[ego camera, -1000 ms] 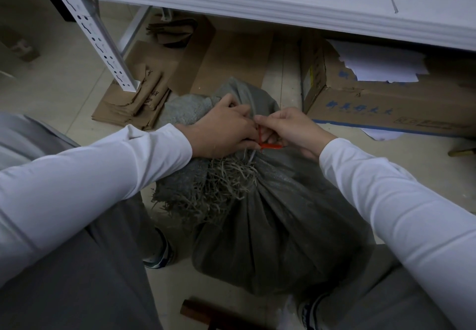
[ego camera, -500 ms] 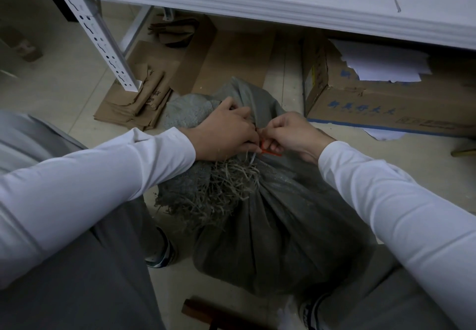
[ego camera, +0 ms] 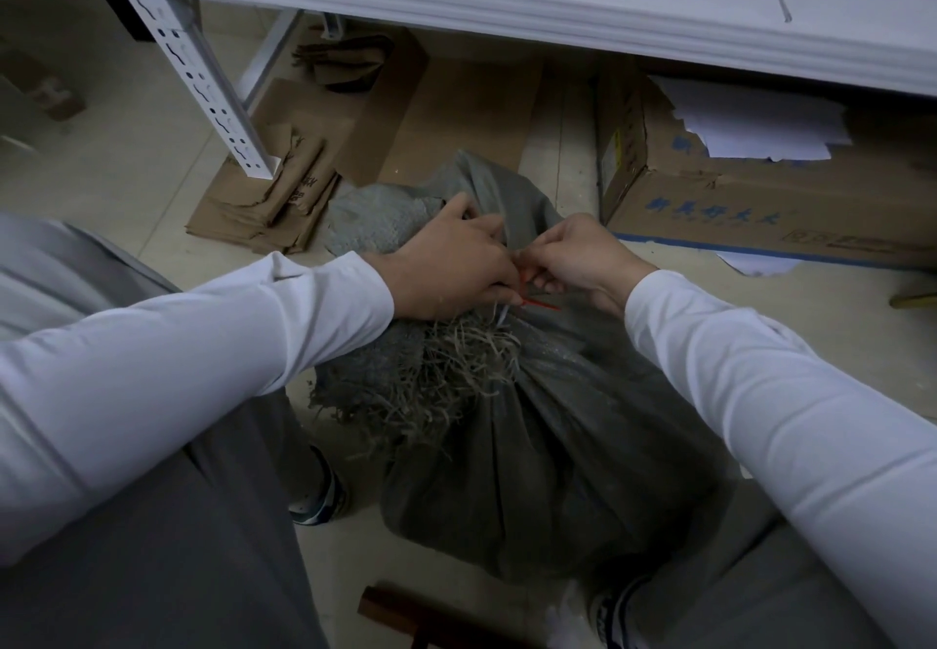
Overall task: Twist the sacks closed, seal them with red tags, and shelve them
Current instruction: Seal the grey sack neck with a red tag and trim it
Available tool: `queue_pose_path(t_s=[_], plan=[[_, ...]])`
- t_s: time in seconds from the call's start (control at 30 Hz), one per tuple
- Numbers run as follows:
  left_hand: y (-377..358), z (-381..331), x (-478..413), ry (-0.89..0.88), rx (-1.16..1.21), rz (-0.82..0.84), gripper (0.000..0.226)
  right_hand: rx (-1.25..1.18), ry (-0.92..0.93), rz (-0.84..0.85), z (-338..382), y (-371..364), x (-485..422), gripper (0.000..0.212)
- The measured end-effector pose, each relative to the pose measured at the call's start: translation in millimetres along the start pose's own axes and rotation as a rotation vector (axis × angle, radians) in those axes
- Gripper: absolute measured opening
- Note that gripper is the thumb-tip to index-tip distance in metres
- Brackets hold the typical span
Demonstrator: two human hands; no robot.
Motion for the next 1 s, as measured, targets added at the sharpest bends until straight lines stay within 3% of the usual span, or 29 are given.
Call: queue_pose_path(t_s=[0.4, 0.67, 0.87, 1.0], plan=[[-4, 1, 1, 0.076, -0.039, 0.046, 0.039, 0.112, -0.063, 0.031, 0, -1, 1, 0.014], [-10, 5, 0, 0.116, -0.049, 0.046, 0.038, 0.057, 0.029, 0.056, -1, -4, 2, 0.024], [-13, 10, 0, 0.161, -0.017, 0.058, 0.036, 0.434, 0.196, 0.183, 13, 12, 12, 0.012], [-12, 9, 2, 0.228, 0.027, 0.011, 0.032, 0.573, 0.346, 0.136, 18, 4, 20, 0.006]])
Point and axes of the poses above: each hand's wrist, its own x-axis away from the middle knuckle, its own y-axis out of the back of the hand, z = x × y, the point moved 6 cm from there along -x, towards the middle knuckle, and after that the axes turned 10 degrees about -x, right-handed, at the moved point
